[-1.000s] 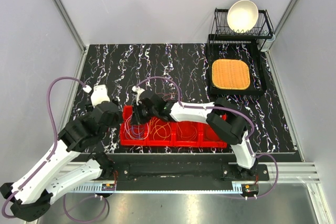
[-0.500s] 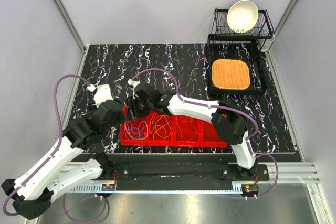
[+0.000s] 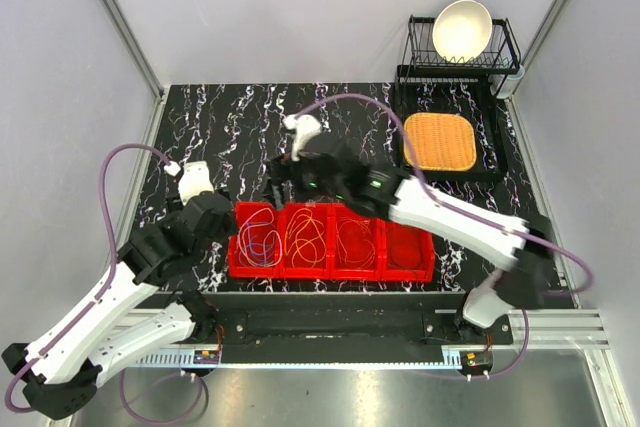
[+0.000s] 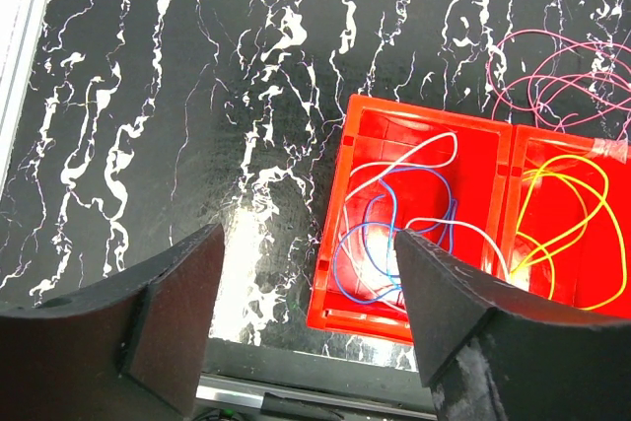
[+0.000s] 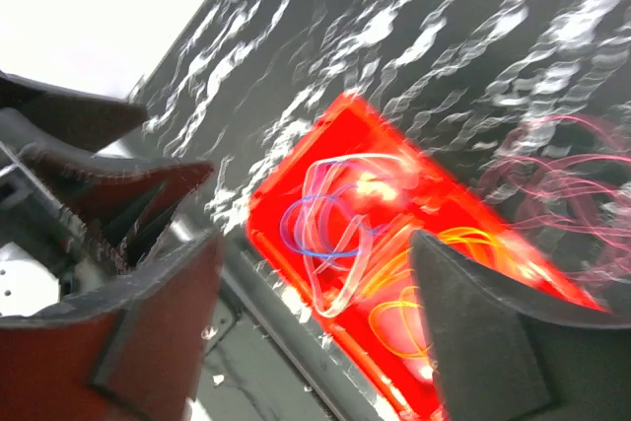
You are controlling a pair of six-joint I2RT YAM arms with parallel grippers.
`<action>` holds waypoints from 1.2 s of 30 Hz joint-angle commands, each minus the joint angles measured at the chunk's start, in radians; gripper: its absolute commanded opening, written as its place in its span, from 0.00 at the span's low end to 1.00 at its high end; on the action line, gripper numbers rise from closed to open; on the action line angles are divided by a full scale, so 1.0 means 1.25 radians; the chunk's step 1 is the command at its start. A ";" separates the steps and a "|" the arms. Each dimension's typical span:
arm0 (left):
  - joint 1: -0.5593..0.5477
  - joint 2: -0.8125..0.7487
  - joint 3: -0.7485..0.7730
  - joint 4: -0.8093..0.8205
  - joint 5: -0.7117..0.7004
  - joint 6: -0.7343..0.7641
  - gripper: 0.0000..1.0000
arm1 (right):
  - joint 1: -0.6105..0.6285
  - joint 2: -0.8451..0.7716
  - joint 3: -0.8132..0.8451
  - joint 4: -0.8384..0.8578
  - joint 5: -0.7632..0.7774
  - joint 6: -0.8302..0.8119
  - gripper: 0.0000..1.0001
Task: Untangle the cables
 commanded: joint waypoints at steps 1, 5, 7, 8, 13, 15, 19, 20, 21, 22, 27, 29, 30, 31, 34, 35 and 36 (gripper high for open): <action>-0.001 -0.015 -0.003 0.032 -0.021 0.008 0.75 | -0.003 -0.193 -0.159 0.082 0.231 -0.087 1.00; -0.001 -0.023 -0.006 0.040 -0.014 0.015 0.75 | 0.000 -0.303 -0.360 0.199 0.579 -0.144 1.00; -0.001 -0.025 -0.006 0.042 -0.011 0.016 0.75 | -0.003 -0.387 -0.403 0.185 0.698 -0.149 1.00; -0.001 -0.027 -0.008 0.041 -0.010 0.016 0.75 | -0.009 -0.423 -0.455 0.186 0.701 -0.146 1.00; -0.001 -0.030 -0.010 0.048 -0.003 0.020 0.76 | -0.134 -0.584 -0.593 0.245 0.688 -0.180 1.00; 0.000 -0.031 -0.010 0.051 0.000 0.023 0.76 | -0.165 -0.584 -0.604 0.240 0.723 -0.220 1.00; -0.001 -0.025 -0.011 0.052 0.008 0.026 0.76 | -0.263 -0.574 -0.630 0.241 0.718 -0.228 1.00; -0.001 -0.025 -0.011 0.052 0.008 0.026 0.76 | -0.299 -0.568 -0.637 0.240 0.706 -0.210 1.00; -0.001 -0.025 -0.012 0.052 0.008 0.027 0.76 | -0.317 -0.553 -0.641 0.240 0.698 -0.206 1.00; 0.000 -0.027 -0.014 0.054 0.008 0.027 0.76 | -0.330 -0.542 -0.649 0.240 0.700 -0.191 1.00; -0.002 -0.028 -0.015 0.058 0.015 0.031 0.77 | -0.435 -0.471 -0.702 0.314 0.693 -0.168 1.00; -0.002 -0.029 -0.015 0.059 0.017 0.035 0.77 | -0.464 -0.453 -0.751 0.409 0.694 -0.184 1.00; -0.002 -0.029 -0.015 0.063 0.020 0.036 0.77 | -0.491 -0.431 -0.772 0.445 0.681 -0.198 1.00; -0.002 -0.030 -0.016 0.062 0.021 0.037 0.77 | -0.501 -0.423 -0.816 0.484 0.660 -0.229 1.00; -0.001 -0.031 -0.016 0.067 0.025 0.041 0.78 | -0.533 -0.408 -0.914 0.650 0.610 -0.278 1.00; -0.002 -0.034 -0.019 0.067 0.026 0.041 0.78 | -0.546 -0.409 -0.933 0.705 0.585 -0.283 1.00; -0.002 -0.034 -0.017 0.068 0.026 0.042 0.78 | -0.557 -0.410 -0.952 0.741 0.542 -0.293 1.00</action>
